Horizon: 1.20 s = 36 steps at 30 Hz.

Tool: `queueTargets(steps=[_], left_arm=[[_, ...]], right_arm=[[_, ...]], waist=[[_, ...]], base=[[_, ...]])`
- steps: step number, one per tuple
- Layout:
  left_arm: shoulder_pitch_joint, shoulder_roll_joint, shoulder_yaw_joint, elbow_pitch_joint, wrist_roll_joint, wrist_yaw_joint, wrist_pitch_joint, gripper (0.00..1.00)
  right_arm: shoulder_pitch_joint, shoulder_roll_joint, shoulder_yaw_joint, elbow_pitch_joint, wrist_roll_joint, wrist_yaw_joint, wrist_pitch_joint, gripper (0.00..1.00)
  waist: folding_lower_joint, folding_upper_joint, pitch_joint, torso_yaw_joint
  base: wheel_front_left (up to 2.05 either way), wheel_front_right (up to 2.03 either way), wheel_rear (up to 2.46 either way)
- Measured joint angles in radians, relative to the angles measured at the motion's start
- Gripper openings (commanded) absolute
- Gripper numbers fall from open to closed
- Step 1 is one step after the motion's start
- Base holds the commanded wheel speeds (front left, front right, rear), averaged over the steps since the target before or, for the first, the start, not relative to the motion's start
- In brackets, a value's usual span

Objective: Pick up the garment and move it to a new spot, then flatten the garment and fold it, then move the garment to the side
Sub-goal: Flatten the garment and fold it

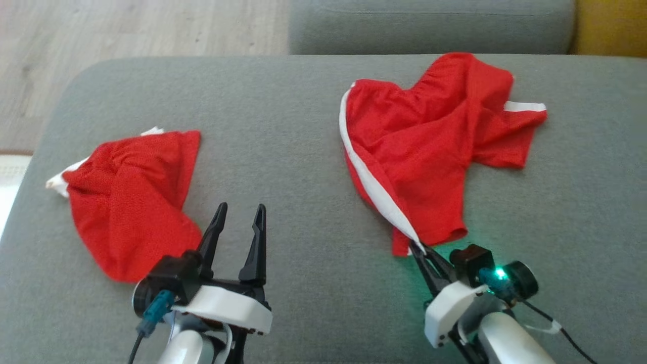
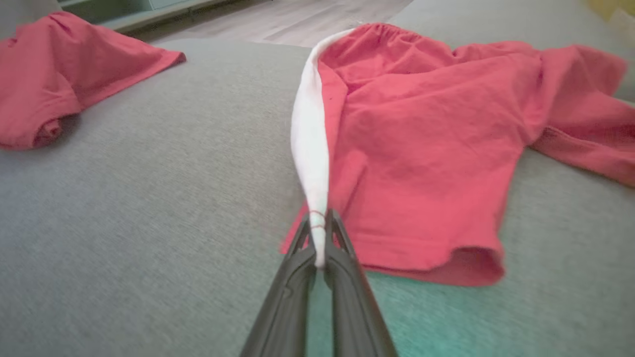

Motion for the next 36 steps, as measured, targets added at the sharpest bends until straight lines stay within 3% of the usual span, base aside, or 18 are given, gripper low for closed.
queueTargets(steps=[3,8,14,18,20,26,36], left_arm=[[0.000,0.000,0.007,0.000,0.000,0.000,0.000,1.00],[0.000,0.000,0.009,0.000,0.000,0.000,0.000,1.00],[-0.001,0.000,0.010,0.008,0.007,-0.010,0.000,1.00],[-0.044,0.000,0.005,0.063,0.033,-0.055,0.000,1.00],[-0.123,0.000,-0.013,0.138,0.062,-0.103,0.000,1.00],[-0.356,0.010,-0.062,0.349,0.081,-0.173,0.016,1.00],[-0.665,0.033,-0.193,0.661,0.085,-0.195,0.089,1.00]], right_arm=[[0.020,-0.026,-0.024,-0.016,-0.051,0.000,0.010,0.00],[0.084,-0.157,-0.075,-0.083,-0.109,0.000,0.062,0.00],[0.160,-0.247,-0.213,-0.202,-0.144,0.000,0.167,0.00],[0.194,-0.230,-0.300,-0.282,-0.167,0.000,0.190,0.00],[0.191,-0.181,-0.326,-0.328,-0.197,0.000,0.186,0.00],[0.152,-0.093,-0.321,-0.350,-0.238,0.000,0.147,0.00],[0.091,-0.047,-0.313,-0.350,-0.250,0.000,0.091,0.00]], waist=[[0.0000,0.0000,-0.009,-0.029],[0.0000,0.0000,-0.026,-0.078],[0.0000,0.0000,-0.029,-0.136],[0.0000,0.0000,-0.007,-0.167],[0.0000,0.0000,0.024,-0.187],[0.0000,0.0000,0.104,-0.229],[0.0000,0.0000,0.223,-0.307]], base=[[0.00,0.00,0.00],[0.00,0.00,0.00],[0.00,0.00,0.00],[0.00,0.00,0.00],[0.00,0.00,0.00],[0.00,0.00,0.00],[0.00,0.00,0.00]])
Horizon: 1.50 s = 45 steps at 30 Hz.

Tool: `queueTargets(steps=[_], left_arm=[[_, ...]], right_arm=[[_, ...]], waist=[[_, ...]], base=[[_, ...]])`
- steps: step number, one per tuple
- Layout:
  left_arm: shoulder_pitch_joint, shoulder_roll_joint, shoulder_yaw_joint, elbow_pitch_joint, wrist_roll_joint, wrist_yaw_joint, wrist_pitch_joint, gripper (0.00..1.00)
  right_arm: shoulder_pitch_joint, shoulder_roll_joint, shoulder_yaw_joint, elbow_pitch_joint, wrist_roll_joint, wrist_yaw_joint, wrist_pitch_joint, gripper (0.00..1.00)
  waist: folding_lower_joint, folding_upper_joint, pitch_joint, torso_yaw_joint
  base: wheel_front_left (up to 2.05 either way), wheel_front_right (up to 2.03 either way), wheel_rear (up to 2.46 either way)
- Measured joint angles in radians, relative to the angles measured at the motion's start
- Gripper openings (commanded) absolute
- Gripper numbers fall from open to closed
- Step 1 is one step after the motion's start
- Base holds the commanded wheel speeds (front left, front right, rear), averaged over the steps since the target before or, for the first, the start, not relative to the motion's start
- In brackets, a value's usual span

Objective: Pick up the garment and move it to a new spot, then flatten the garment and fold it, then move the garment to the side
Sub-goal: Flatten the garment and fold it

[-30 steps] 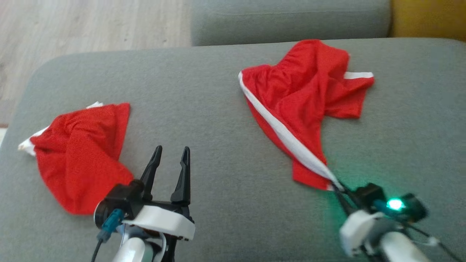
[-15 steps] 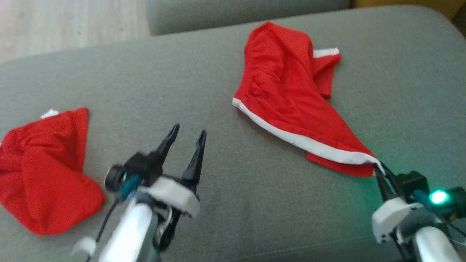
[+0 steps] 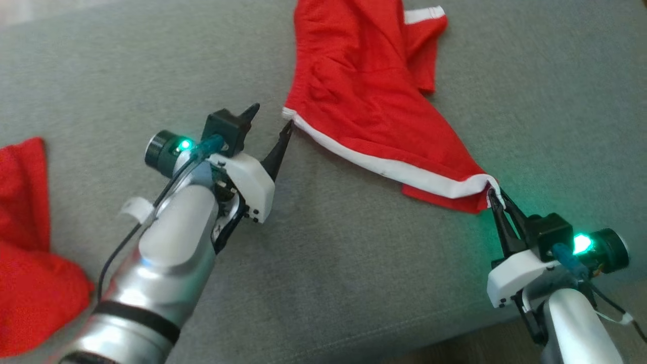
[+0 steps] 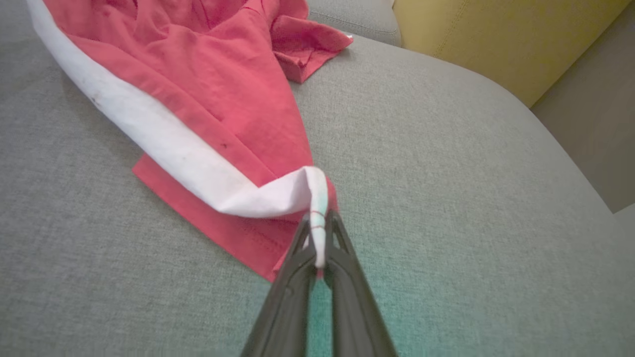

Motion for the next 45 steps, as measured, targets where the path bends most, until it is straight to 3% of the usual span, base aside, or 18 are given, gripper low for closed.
queueTargets(steps=[10,20,21,22,24,31,37,45], left_arm=[[-0.111,0.015,-0.133,0.169,-0.111,0.000,-0.038,1.00],[-0.135,0.015,-0.188,0.207,-0.169,-0.008,-0.072,1.00],[-0.137,0.015,-0.196,0.207,-0.174,-0.008,-0.073,0.91],[-0.138,0.015,-0.206,0.207,-0.180,-0.008,-0.073,0.65],[-0.139,0.016,-0.223,0.205,-0.192,-0.008,-0.081,0.00],[-0.156,0.028,-0.270,0.166,-0.244,-0.008,-0.081,0.00],[-0.153,0.067,-0.239,0.075,-0.243,-0.008,-0.081,0.00],[-0.118,0.103,-0.155,-0.098,-0.197,0.007,-0.082,0.00]], right_arm=[[-0.019,0.022,0.008,0.018,-0.009,0.000,-0.014,0.00],[-0.019,0.024,0.008,0.028,-0.017,0.000,-0.021,0.00],[-0.019,0.024,0.008,0.029,-0.017,0.000,-0.021,0.00],[-0.019,0.024,0.008,0.031,-0.017,0.000,-0.021,0.00],[-0.019,0.025,0.009,0.034,-0.017,0.000,-0.021,0.00],[-0.035,0.025,0.007,0.040,-0.018,0.000,-0.022,0.00],[-0.063,0.015,-0.002,0.026,-0.026,0.000,-0.043,0.00],[-0.201,-0.073,0.015,-0.017,-0.024,0.000,-0.057,0.00]], waist=[[0.0000,0.0000,0.035,-0.055],[0.0000,0.0000,0.028,-0.057],[0.0000,0.0000,0.028,-0.056],[0.0000,0.0000,0.027,-0.056],[0.0000,0.0000,0.025,-0.055],[0.0000,0.0000,0.022,-0.050],[0.0000,0.0000,-0.005,-0.025],[0.0000,0.0000,-0.082,0.023]], base=[[0.00,0.00,0.00],[0.00,0.00,0.00],[0.00,0.00,0.00],[0.00,0.00,0.00],[0.00,0.00,0.00],[0.00,0.00,0.00],[0.00,0.00,0.00],[0.00,0.00,0.00]])
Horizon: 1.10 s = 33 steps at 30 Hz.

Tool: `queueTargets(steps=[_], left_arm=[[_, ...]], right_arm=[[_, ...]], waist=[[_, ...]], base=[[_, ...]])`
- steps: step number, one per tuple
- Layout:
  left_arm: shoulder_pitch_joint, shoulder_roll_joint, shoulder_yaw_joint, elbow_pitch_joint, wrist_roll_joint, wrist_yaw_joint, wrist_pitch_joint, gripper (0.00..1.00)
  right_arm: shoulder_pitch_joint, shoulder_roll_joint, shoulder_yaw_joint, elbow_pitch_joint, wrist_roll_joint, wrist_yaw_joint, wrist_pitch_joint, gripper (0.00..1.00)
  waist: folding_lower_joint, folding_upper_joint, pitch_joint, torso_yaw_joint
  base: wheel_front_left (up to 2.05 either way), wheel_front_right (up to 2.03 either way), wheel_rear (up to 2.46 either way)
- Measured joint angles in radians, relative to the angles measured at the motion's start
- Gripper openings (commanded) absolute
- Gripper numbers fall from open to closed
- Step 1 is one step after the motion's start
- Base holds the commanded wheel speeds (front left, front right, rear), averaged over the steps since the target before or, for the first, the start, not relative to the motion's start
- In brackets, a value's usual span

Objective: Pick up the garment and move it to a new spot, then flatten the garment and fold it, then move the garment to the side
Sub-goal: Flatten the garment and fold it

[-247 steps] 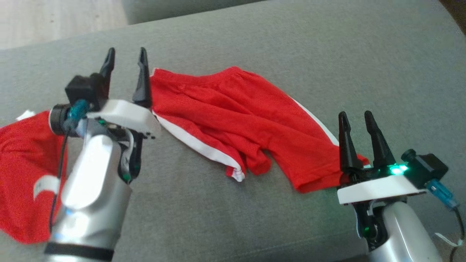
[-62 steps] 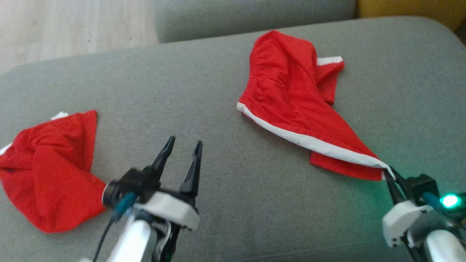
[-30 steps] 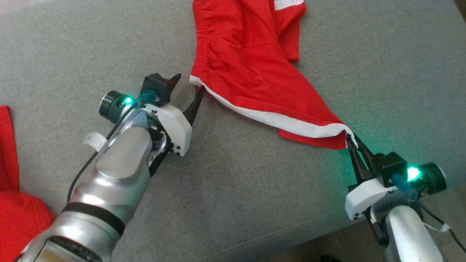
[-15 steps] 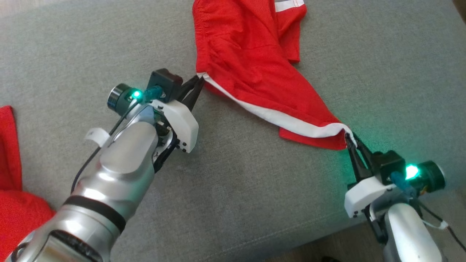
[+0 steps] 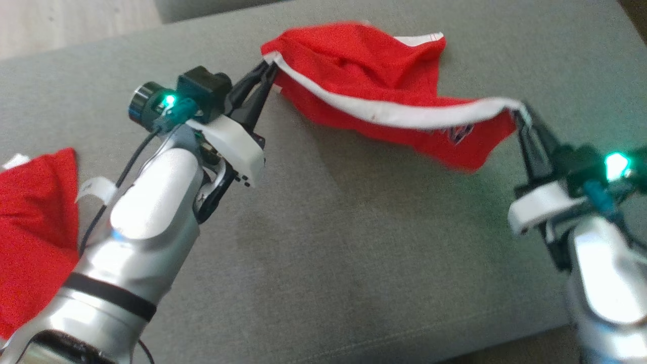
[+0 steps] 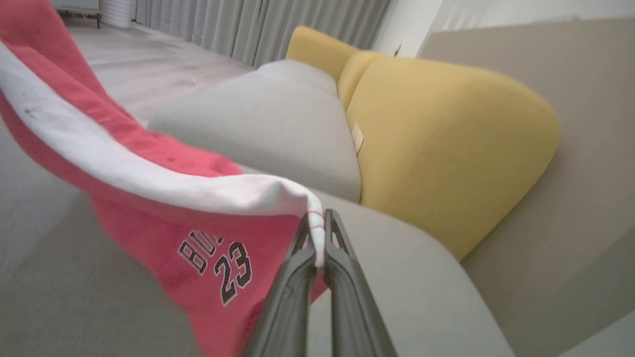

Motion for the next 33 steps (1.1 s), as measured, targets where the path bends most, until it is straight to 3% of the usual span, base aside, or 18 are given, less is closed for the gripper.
queueTargets(steps=[9,20,29,33], left_arm=[[0.025,0.037,0.086,-0.144,0.019,0.012,0.000,0.00],[0.046,0.089,0.109,-0.275,0.015,0.031,0.034,0.00],[0.259,0.220,0.122,-0.551,-0.042,0.091,0.197,0.00],[0.272,0.261,0.138,-0.640,-0.052,0.100,0.260,0.00]], right_arm=[[-0.209,-0.123,0.128,0.032,0.056,0.000,0.000,0.00],[-0.296,-0.178,0.212,0.061,0.119,0.000,-0.007,0.00],[-0.137,-0.226,0.212,-0.152,0.212,0.000,0.133,0.00],[-0.124,-0.252,0.216,-0.242,0.228,0.000,0.208,0.00]], waist=[[0.0000,0.0000,-0.116,0.064],[0.0000,0.0000,-0.236,0.129],[-0.0001,0.0000,-0.266,0.157],[0.0000,0.0000,-0.234,0.156]], base=[[0.00,0.00,0.00],[0.00,0.00,0.00],[0.00,0.00,0.00],[0.00,0.00,0.00]])
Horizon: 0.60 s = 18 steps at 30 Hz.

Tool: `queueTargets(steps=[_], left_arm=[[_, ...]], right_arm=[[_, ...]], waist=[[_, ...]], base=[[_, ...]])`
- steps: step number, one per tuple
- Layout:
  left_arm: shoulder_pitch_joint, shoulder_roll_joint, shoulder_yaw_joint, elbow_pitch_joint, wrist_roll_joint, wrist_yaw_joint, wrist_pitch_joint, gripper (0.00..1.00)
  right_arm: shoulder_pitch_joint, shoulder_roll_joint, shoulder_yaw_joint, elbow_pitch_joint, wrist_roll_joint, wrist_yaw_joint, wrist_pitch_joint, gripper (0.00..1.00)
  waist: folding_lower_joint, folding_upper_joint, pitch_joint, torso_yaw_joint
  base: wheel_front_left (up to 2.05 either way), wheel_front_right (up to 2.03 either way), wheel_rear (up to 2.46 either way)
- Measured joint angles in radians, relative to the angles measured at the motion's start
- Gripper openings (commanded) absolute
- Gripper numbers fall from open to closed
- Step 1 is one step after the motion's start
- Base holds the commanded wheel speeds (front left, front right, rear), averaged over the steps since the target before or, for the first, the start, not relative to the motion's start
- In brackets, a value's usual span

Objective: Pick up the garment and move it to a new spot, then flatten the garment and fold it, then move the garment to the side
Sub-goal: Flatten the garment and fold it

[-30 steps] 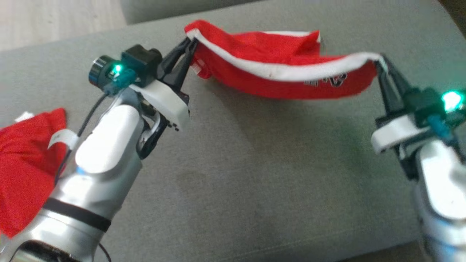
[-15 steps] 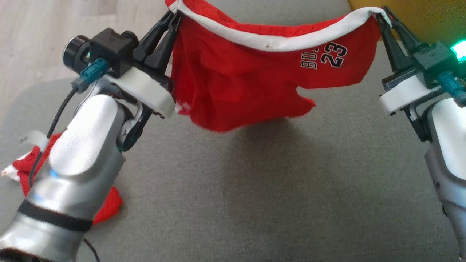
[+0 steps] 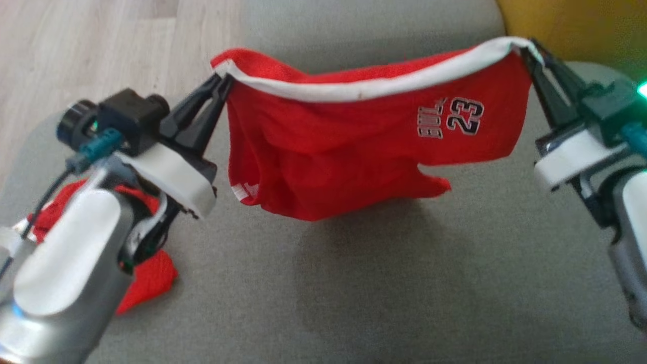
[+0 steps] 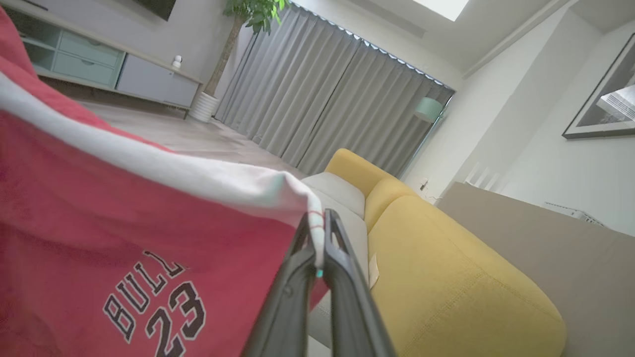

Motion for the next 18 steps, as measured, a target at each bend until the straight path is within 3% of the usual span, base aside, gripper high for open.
queueTargets(steps=[4,7,13,18], left_arm=[[-0.077,0.006,0.008,0.001,-0.005,-0.013,0.032,0.00],[-0.223,0.003,0.022,0.080,-0.004,-0.043,0.033,0.00],[-0.590,-0.028,0.060,0.370,0.047,-0.073,-0.064,0.00],[-0.814,-0.103,0.076,0.595,0.086,-0.083,-0.213,0.00]], right_arm=[[-0.104,-0.019,0.032,-0.002,0.027,0.000,0.042,0.00],[-0.279,-0.026,0.083,0.069,0.037,0.000,0.045,0.00],[-0.721,-0.014,0.184,0.392,0.004,0.000,-0.070,0.00],[-0.967,0.081,0.060,0.650,-0.092,0.000,-0.245,0.00]], waist=[[0.0000,0.0000,0.059,-0.003],[0.0000,0.0000,0.127,-0.005],[0.0001,0.0000,0.285,-0.014],[0.0003,-0.0001,0.389,-0.019]], base=[[0.00,0.00,0.00],[0.00,0.00,0.00],[0.00,0.00,0.00],[0.00,0.00,0.00]])
